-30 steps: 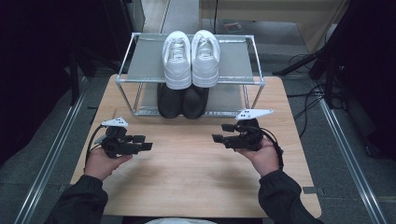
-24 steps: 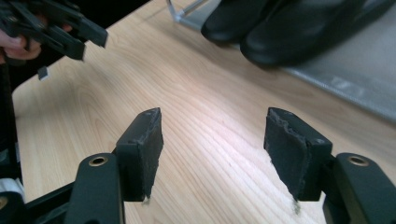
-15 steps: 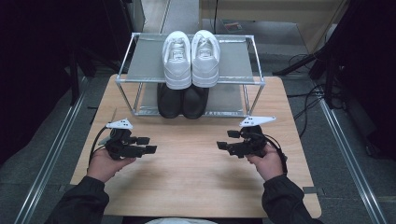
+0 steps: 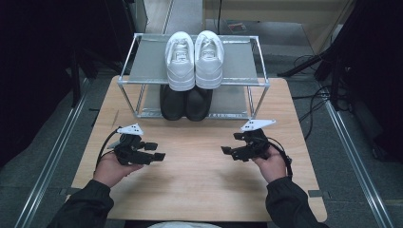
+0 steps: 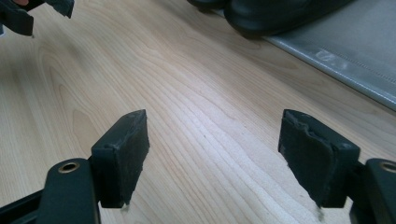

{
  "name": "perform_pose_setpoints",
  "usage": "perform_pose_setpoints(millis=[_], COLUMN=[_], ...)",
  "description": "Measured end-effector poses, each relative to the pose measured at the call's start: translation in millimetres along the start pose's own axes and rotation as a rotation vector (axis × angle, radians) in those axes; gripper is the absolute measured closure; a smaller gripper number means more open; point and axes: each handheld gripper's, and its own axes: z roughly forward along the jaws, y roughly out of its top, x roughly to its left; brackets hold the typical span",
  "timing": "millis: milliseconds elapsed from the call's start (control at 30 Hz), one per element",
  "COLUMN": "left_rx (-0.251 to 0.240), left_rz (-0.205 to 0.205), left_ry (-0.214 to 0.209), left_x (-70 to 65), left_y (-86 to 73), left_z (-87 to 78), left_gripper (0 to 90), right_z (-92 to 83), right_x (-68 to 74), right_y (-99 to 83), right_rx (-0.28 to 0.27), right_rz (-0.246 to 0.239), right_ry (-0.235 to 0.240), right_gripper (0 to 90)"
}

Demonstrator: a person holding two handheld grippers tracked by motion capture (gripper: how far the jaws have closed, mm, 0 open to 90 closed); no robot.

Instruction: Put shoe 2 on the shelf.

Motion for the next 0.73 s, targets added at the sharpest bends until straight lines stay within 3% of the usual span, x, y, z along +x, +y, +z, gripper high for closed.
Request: perform_pose_setpoints(millis=[533, 733], left_rx=[0.010, -0.004], left_rz=[-0.023, -0.012], left_ry=[0.002, -0.059], left_x=[4.3, 1.4], left_y=[-0.6, -0.1], left_z=[2.9, 8.3], left_gripper=[35.8, 28.5], right_z=[8.1, 10.3], right_x=[5.3, 6.9], right_y=[-0.4, -0.4], right_rx=[0.047, 0.048], right_rz=[-0.030, -0.034], right_ry=[0.028, 0.021], right_gripper=[25.7, 24.7])
